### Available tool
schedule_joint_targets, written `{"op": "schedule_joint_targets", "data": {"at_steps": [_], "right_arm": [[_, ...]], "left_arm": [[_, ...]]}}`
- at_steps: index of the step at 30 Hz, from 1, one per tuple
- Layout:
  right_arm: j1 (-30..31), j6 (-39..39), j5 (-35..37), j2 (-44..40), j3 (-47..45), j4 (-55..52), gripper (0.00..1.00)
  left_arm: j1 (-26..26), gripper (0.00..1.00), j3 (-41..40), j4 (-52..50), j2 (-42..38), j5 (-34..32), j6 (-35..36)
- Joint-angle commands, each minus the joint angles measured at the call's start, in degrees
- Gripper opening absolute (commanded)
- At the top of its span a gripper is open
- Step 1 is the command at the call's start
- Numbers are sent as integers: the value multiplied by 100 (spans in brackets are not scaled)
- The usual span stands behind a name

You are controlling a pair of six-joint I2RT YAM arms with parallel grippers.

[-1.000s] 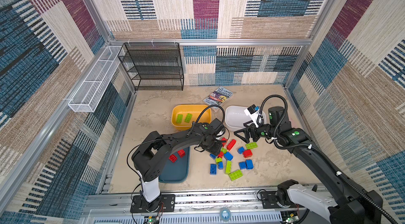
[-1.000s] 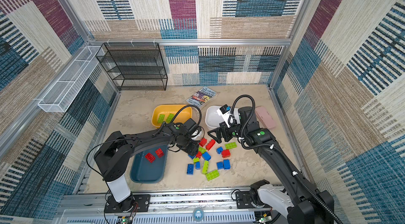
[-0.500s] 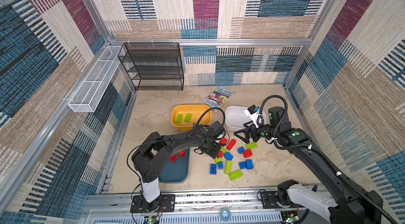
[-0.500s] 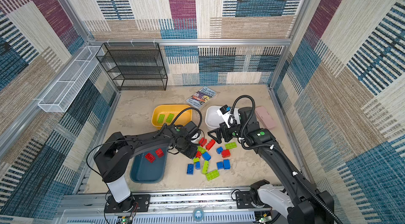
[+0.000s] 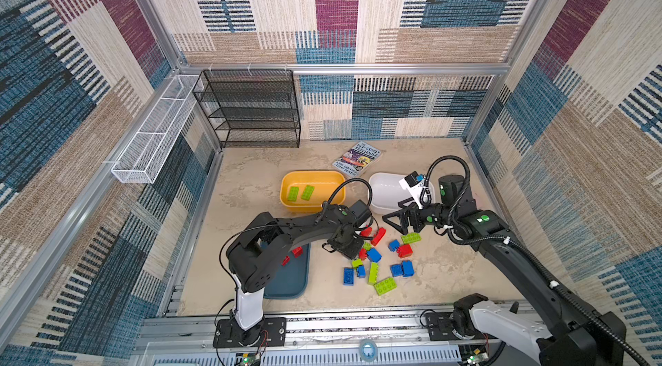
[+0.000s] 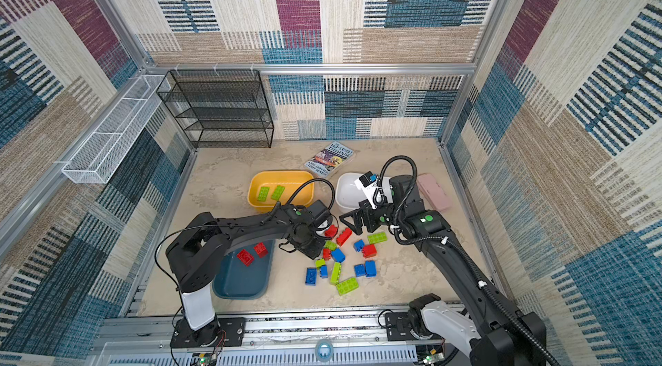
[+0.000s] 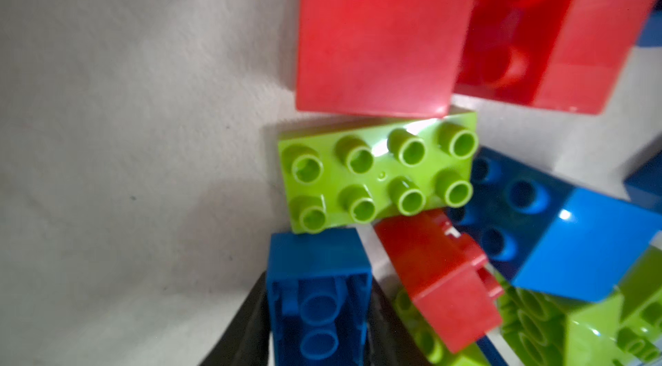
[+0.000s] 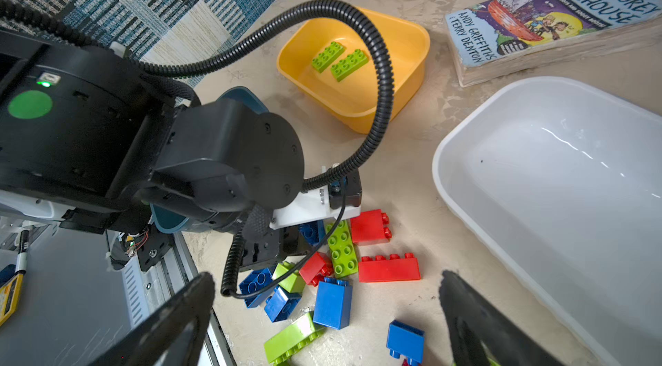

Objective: Sort the legos into containers by color
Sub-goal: Pick up the lego from the center of the table, then place the lego in the container.

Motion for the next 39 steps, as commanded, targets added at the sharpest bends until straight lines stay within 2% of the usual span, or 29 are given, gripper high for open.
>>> {"op": "schedule_joint_targets", "data": {"at_steps": [1,6,12,21,24,27,32,34,39], "right_arm": [[-4,38,50,-16,4,106,99],[-6,12,53,20,34,115,99],[-4,-92,102,60,127,97,99],[-39,-180,428,317,471,53,99],[-98,-182,536,433,546,53,99],[-203,-179,585,519,539,71,99],[-484,-194,461,525,428,140,99],[-562,-203,407,533,391,142,99],[-682,-241,367,456,259,148,99]], "left_arm": [[7,23,69,-74,-102,-215,-68],[34,22,548,-725,-469,-418,13],[365,23,1730,-1079,-436,-342,-71],[689,23,4519,-960,1442,322,-93],[710,23,5373,-940,2126,330,-148],[741,23,6014,-823,2671,369,-307],[825,24,6476,-562,3323,429,-560],[822,29,6585,-559,3485,389,-610],[838,53,6521,-612,3404,430,-538]]}}
